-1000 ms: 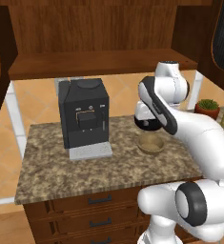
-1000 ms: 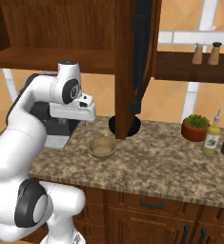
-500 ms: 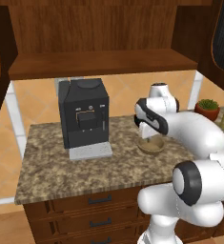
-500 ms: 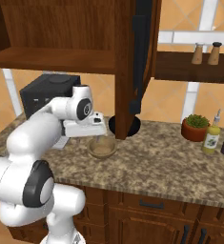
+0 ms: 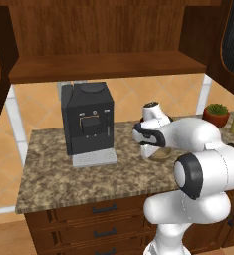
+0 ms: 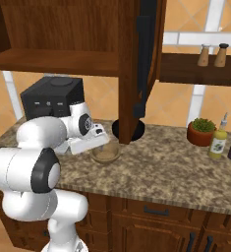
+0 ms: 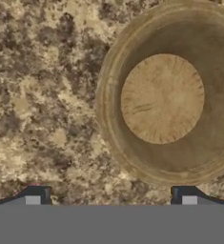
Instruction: Pick up the bowls on the counter and stack them on top of one another in the open cabinet. Place the smaller bowl on top of the larger bowl.
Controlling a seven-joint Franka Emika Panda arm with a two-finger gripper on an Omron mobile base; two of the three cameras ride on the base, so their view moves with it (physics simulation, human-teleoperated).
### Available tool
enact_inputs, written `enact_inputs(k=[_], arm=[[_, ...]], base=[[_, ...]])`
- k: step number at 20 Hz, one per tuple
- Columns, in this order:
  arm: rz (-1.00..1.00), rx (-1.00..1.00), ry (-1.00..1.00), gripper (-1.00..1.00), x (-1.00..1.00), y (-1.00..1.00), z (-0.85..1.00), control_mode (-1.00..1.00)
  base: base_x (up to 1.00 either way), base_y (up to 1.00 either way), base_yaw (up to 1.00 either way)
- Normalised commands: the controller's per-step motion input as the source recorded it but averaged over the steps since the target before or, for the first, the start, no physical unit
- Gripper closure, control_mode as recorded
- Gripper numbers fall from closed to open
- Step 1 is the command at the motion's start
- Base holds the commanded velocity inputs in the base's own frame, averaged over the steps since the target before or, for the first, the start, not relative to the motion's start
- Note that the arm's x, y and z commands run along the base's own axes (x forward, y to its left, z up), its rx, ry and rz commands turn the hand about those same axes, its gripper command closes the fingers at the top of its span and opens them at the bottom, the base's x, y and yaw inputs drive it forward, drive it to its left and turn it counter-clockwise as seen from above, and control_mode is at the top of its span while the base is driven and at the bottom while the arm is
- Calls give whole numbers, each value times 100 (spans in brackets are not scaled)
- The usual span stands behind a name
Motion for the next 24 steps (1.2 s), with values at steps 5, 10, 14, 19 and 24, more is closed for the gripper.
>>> enact_inputs(k=[5,10,14,19,24], arm=[[16,-1,-9,-100,23,2,-52,-100],[7,-3,-8,-100,47,0,-41,-100],[2,-1,-1,-100,48,0,-29,-100],[1,0,0,100,14,0,-9,-100],[5,3,-6,100,-5,-12,30,-100]], base=[[0,0,0],[0,0,0],[0,0,0],[0,0,0],[0,0,0]])
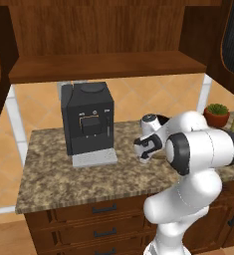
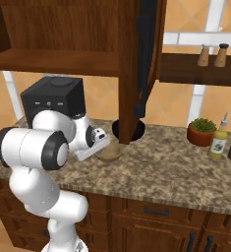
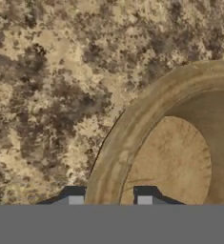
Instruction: Pick up the bowls on the counter and stack them on top of one another in the open cabinet. Place the smaller bowl on top of the larger bowl.
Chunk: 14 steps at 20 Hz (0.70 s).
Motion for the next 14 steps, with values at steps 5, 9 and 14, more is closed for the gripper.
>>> enact_inputs(k=[5,9,14], arm=[[15,0,-27,100,-31,-15,87,-100],[12,-5,-34,100,-2,-9,100,-100],[11,-1,-16,100,78,-29,78,-100]], base=[[0,0,0],[0,0,0],[0,0,0]])
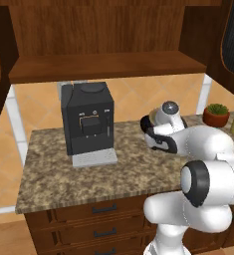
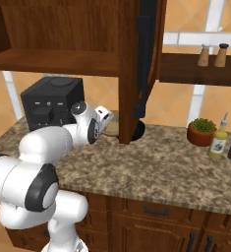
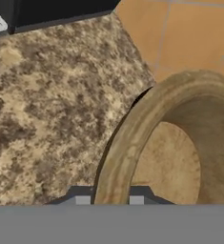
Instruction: Pick up the bowls on the counter and stack them on top of one another in the open cabinet. Place the smaller bowl on top of the larger bowl.
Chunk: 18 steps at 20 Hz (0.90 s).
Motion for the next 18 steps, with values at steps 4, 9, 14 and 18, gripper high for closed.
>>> enact_inputs(k=[4,9,14,18], arm=[[11,0,8,100,100,-29,22,-100],[15,-2,15,100,100,-23,-18,-100],[4,-12,11,100,66,-20,-37,-100],[0,-18,6,100,24,-13,-40,-100]], base=[[0,0,0],[0,0,0],[0,0,0],[0,0,0]])
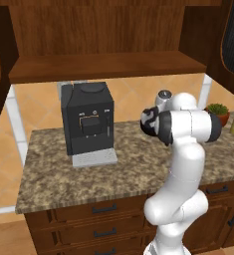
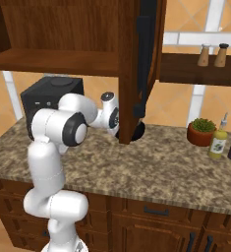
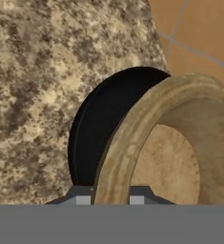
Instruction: Pick up the bowls on the counter and stack them on top of one another in the open cabinet. Place the smaller bowl on top of the larger bowl.
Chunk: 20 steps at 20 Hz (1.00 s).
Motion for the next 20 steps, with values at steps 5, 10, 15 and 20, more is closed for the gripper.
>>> enact_inputs(k=[5,10,15,20], arm=[[0,-8,1,100,19,0,-33,-100],[0,0,0,100,22,5,-24,-100],[0,0,0,-100,29,0,-11,-100],[0,0,-8,-100,-3,-6,5,-100]], base=[[0,0,0],[0,0,0],[0,0,0],[0,0,0]])
